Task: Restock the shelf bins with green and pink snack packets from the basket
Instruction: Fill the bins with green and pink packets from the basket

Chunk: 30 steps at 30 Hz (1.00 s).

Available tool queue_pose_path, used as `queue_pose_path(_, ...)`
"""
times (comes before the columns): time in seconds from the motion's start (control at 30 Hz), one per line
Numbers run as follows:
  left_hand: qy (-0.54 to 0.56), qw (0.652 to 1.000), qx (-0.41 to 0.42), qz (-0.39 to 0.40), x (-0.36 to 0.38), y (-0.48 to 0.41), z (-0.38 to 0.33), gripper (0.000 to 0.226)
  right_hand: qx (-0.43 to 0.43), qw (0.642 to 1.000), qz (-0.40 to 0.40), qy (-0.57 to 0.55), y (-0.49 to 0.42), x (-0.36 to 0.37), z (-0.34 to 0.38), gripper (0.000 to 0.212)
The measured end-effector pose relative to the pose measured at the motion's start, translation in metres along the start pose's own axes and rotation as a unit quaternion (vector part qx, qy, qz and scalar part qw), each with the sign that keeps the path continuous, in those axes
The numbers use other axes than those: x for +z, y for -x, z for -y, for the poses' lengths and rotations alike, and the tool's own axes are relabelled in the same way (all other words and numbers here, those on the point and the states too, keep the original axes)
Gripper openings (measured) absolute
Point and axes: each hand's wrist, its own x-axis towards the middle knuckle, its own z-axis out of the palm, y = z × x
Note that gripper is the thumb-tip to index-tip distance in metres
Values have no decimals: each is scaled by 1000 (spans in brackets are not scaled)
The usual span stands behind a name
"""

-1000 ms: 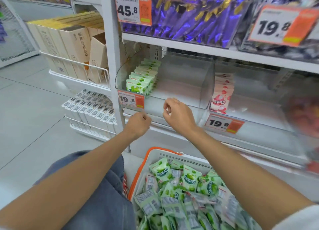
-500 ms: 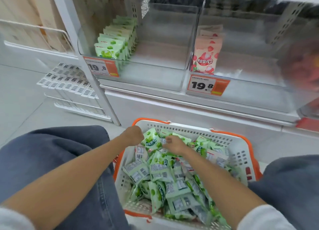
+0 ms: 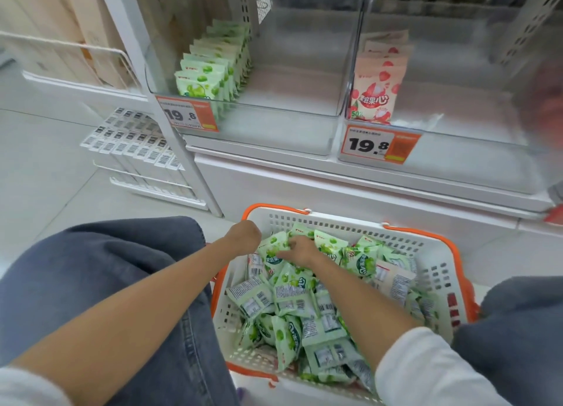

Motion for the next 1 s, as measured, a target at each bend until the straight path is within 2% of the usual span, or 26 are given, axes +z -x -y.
queue_pose_path(0.03,5,1000,-1,-5,-2,1,0,20,-11,1000,-13,6,3,2,4,22)
queue_pose_path(0.07,19,1000,-5,-12,-4,2,1,18,-21,999,-43,6,2,4,5,36)
queue_pose_path(0.1,27,999,-6,-26,-8,4,1,21,-38,996,-75,7,6,1,11,40)
queue_pose_path(0.13,35,999,-3,-42,-10,6,3,28,-60,993,-103,0,10,-6,17,34)
queue_pose_path(0.2,72,996,9,-58,-18,10,5,48,-106,987,-108,-59,18,-29,34,9)
queue_pose_path(0.27,193,980,41,-13,-31,23,-1,89,-121,980,-68,-140,33,-57,57,20)
queue_pose_path(0.3,247,966,76,10,-39,30,-7,93,-142,974,-46,-169,42,-71,70,23)
queue_pose_path(0.37,303,942,145,24,-59,44,-19,71,-193,963,-38,-183,61,-96,97,28)
queue_pose_path(0.43,321,930,177,8,-80,60,-30,57,-222,957,-42,-182,77,-116,122,30)
queue_pose_path(0.6,323,917,231,-47,-124,80,-35,48,-239,958,-24,-156,104,-152,178,23)
queue_pose_path(0.7,272,918,272,-98,-149,84,-33,55,-246,961,-36,-121,109,-162,209,24)
queue_pose_path(0.83,181,923,269,-205,-187,75,-22,54,-267,957,-51,-97,106,-166,249,22)
queue_pose_path(0.93,251,899,242,-265,-214,63,-10,66,-286,947,-100,-110,92,-165,280,12)
queue_pose_path(1.0,340,860,214,-315,-226,54,-2,53,-298,935,-157,-110,74,-166,300,12)
